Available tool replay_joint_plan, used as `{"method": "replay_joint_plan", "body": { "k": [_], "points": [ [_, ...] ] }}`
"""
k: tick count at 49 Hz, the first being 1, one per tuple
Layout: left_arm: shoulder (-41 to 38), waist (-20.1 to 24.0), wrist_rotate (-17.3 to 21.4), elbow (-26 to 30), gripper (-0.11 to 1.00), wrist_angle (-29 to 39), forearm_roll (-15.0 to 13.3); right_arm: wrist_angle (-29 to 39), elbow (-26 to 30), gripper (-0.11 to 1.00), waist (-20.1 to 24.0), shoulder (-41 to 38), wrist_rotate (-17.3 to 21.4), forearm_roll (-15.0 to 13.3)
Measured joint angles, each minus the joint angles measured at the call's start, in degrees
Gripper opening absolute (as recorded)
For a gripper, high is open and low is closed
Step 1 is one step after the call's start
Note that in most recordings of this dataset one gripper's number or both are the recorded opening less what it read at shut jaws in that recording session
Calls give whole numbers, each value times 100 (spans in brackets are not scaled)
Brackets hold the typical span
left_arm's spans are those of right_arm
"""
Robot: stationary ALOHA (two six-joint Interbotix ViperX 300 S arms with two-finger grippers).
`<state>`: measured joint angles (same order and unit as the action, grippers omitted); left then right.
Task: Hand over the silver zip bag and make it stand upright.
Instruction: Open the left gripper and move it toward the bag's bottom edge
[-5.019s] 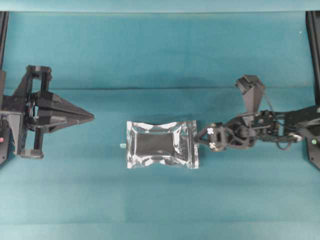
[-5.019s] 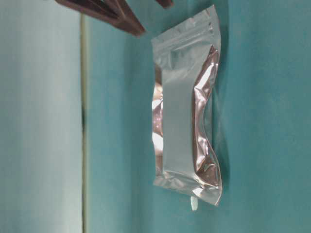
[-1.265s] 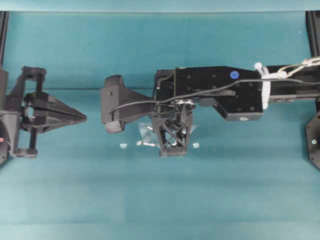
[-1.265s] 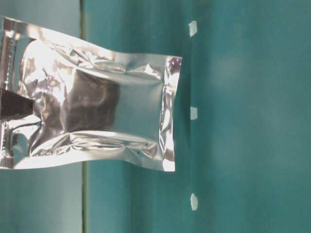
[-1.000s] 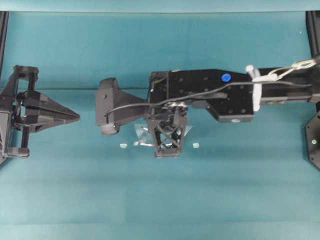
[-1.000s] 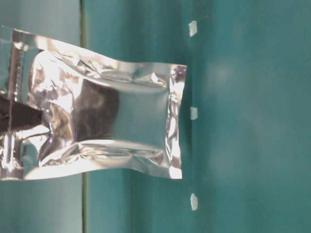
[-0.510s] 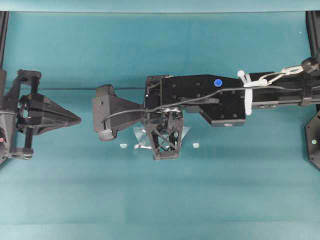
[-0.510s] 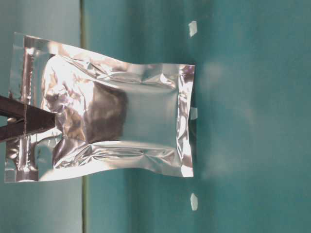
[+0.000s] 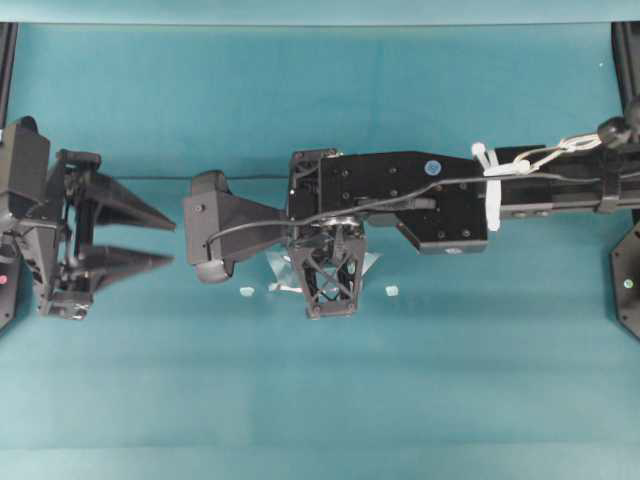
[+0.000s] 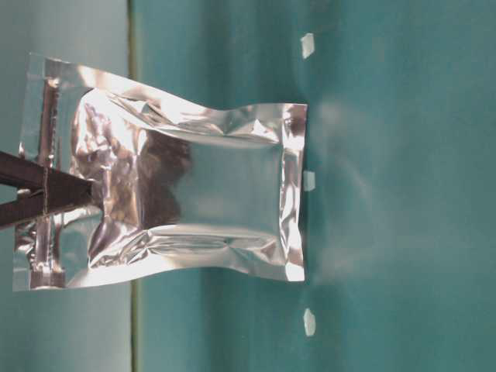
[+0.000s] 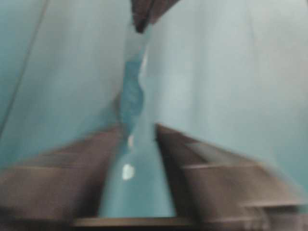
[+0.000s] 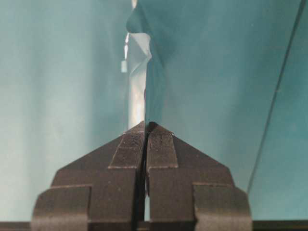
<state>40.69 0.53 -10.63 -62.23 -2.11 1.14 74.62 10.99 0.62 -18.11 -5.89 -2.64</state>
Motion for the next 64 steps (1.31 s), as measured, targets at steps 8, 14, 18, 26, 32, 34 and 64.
{"method": "replay_joint_plan", "body": {
  "k": [8, 14, 18, 26, 32, 34, 64],
  "points": [
    [-62, -62, -141, -132, 94, -211, 0, 0, 0, 0, 9, 0, 0, 0],
    [-299, -237, -167, -334, 89, -712, 0, 0, 0, 0, 18, 0, 0, 0],
    [-510, -255, -185, -431, 90, -1116, 0, 0, 0, 0, 26, 0, 0, 0],
    [-976, -149, -176, -606, 90, -1837, 0, 0, -35, 0, 26, 0, 0, 0],
    [-1283, -123, -176, -686, 90, -2241, 0, 9, -62, 0, 26, 0, 0, 0],
    [-1389, -114, -176, -721, 90, -2391, 0, 0, -70, 0, 26, 0, 0, 0],
    [-3902, 26, -176, -387, 90, -4342, -9, -18, -202, 0, 26, 18, 35, -9]
  ]
}}
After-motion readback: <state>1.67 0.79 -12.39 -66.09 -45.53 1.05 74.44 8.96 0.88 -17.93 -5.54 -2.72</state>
